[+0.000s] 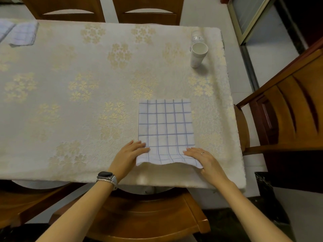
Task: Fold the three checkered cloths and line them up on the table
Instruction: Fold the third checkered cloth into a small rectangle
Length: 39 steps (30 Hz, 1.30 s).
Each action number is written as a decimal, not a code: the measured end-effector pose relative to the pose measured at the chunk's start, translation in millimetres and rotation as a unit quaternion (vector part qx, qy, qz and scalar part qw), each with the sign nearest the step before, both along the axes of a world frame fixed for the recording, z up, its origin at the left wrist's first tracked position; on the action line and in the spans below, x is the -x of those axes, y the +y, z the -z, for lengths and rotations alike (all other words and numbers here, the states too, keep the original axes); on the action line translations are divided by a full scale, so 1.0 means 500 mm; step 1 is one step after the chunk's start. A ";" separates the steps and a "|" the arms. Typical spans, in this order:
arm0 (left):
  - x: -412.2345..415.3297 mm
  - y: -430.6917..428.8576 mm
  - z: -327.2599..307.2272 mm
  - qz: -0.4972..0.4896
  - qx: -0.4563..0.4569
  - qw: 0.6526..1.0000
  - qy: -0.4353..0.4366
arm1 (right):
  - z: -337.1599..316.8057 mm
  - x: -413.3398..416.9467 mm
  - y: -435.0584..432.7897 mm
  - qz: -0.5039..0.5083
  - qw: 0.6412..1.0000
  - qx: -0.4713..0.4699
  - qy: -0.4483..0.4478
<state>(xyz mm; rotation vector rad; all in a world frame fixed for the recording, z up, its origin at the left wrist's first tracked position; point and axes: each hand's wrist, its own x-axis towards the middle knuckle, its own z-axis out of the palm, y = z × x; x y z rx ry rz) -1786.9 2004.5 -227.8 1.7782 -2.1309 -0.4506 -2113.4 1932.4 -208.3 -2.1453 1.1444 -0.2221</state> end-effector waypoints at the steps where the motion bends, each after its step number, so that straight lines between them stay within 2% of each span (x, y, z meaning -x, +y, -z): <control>1: -0.003 -0.004 0.003 -0.009 -0.003 1.000 0.012 | -0.002 -0.001 -0.004 0.008 1.000 -0.007 -0.007; 6: -0.009 -0.009 -0.005 -0.069 -0.026 0.994 0.082 | 0.011 -0.006 -0.029 0.034 0.999 -0.028 0.018; 9: -0.011 -0.018 -0.015 -0.101 -0.033 0.987 0.117 | 0.010 -0.019 -0.050 0.053 0.998 -0.017 0.002; 12: -0.015 -0.040 -0.021 -0.152 -0.064 0.972 0.166 | -0.010 -0.037 -0.076 0.114 0.992 -0.046 -0.020; 16: -0.016 -0.087 -0.028 -0.216 -0.069 0.952 0.205 | -0.011 -0.052 -0.122 0.160 0.985 -0.059 -0.003; 24: -0.019 -0.165 -0.019 -0.281 -0.101 0.945 0.137 | -0.006 -0.095 -0.193 0.231 0.972 -0.034 0.016; 31: -0.014 -0.196 -0.013 -0.327 -0.121 0.929 0.120 | 0.013 -0.122 -0.226 0.260 0.962 -0.011 0.085; 39: -0.005 -0.225 0.000 -0.394 -0.124 0.907 0.083 | 0.026 -0.140 -0.245 0.308 0.945 -0.027 0.110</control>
